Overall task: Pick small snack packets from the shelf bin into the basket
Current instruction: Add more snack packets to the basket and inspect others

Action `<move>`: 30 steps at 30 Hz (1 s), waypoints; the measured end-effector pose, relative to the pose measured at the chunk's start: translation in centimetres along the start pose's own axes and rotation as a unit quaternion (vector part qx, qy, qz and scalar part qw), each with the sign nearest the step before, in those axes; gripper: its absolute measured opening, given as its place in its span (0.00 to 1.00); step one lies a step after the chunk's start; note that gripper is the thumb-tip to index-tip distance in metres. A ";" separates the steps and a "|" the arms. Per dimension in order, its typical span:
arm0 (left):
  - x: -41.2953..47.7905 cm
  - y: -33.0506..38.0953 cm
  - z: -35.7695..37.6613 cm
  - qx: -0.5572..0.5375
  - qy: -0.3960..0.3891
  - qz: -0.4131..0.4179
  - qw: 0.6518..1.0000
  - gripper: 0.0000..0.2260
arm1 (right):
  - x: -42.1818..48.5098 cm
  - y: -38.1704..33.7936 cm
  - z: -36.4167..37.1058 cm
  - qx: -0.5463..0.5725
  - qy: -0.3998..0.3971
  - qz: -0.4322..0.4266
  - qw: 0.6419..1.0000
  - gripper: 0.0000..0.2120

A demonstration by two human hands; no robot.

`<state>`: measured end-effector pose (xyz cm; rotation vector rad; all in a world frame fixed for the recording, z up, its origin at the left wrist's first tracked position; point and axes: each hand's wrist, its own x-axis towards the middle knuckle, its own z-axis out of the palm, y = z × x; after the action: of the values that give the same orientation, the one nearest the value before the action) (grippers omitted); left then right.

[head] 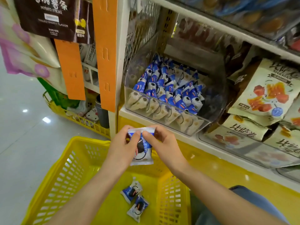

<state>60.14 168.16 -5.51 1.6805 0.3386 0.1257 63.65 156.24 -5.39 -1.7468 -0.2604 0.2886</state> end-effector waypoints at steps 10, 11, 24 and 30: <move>-0.4 0.4 0.3 -0.056 -0.027 -0.079 0.995 0.12 | -0.7 -0.3 -0.8 -0.281 0.060 -0.193 0.938 0.07; -0.5 0.5 0.4 -0.071 -0.026 -0.086 0.993 0.11 | -0.8 -0.5 -0.8 -0.262 0.062 -0.176 0.947 0.06; -0.8 -0.1 -0.2 -0.062 0.043 -0.023 0.997 0.07 | -0.2 0.5 -1.7 -0.037 0.024 0.168 0.985 0.05; -0.6 -0.6 -0.8 0.039 0.021 0.048 0.998 0.05 | -1.0 0.8 -0.8 -0.192 -0.046 0.078 0.977 0.17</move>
<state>59.25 168.78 -5.95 1.7750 0.2967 0.2222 63.02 155.07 -6.02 -2.1436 -0.2583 0.4586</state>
